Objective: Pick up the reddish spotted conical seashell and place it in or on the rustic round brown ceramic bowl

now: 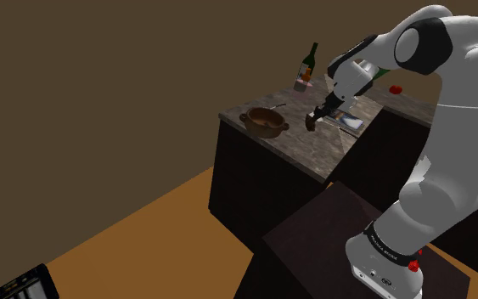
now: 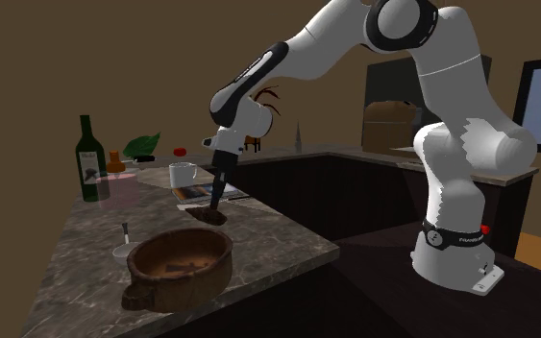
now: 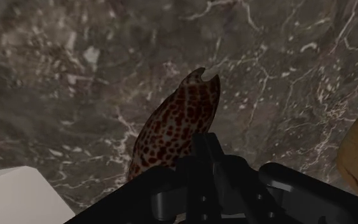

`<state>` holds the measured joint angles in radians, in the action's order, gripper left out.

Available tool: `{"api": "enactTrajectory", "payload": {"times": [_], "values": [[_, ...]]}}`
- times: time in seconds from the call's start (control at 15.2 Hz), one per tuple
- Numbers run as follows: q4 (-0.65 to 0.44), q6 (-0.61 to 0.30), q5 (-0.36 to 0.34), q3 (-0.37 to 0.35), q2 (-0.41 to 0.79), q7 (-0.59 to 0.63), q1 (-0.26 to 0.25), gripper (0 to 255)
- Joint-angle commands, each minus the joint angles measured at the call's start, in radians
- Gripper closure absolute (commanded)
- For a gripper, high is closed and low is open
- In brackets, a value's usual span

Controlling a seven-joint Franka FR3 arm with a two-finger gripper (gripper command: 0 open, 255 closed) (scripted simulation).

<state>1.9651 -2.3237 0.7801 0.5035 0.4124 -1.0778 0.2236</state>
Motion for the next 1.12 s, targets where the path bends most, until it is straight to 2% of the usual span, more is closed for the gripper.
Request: {"api": "enactTrajectory", "payload": {"times": [0.0, 0.07, 0.13, 0.33, 0.4, 0.86, 1.06], "values": [[0.0, 0.0, 0.0, 0.0, 0.0, 0.0, 0.0, 255], [0.0, 0.0, 0.0, 0.0, 0.0, 0.0, 0.0, 255], [0.0, 0.0, 0.0, 0.0, 0.0, 0.0, 0.0, 0], [-0.311, 0.308, -0.063, 0.031, 0.168, 0.256, 0.076, 0], [-0.335, 0.329, -0.065, 0.03, 0.181, 0.272, 0.085, 0], [-0.314, 0.264, -0.027, 0.003, 0.228, 0.252, 0.078, 0], [-0.314, 0.264, -0.027, 0.003, 0.228, 0.252, 0.078, 0]]}}
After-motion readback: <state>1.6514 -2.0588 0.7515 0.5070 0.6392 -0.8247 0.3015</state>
